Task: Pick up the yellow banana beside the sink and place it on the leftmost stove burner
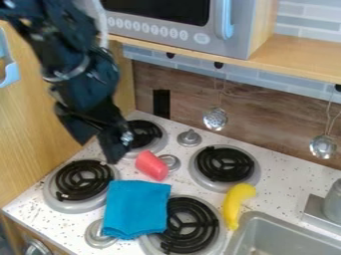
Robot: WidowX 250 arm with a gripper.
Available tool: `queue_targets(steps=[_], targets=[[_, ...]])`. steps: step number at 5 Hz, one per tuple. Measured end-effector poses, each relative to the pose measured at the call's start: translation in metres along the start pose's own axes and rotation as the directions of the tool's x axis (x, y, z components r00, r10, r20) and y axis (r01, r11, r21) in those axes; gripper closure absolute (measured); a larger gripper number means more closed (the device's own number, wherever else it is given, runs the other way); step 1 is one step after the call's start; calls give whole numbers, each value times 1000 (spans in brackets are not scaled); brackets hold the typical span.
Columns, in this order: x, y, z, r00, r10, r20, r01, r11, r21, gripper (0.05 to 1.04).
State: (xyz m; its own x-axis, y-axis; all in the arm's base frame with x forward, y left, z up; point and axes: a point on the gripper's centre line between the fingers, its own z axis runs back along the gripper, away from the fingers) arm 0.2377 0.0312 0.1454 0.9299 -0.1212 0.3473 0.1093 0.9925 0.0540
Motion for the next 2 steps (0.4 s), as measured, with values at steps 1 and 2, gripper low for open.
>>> queue_targets(steps=[1,2], targets=[[18,-10,-27,1000,-18,5,18,999,51,82],[39,-23,-46,1000,-25,-3,25,998,51,82]])
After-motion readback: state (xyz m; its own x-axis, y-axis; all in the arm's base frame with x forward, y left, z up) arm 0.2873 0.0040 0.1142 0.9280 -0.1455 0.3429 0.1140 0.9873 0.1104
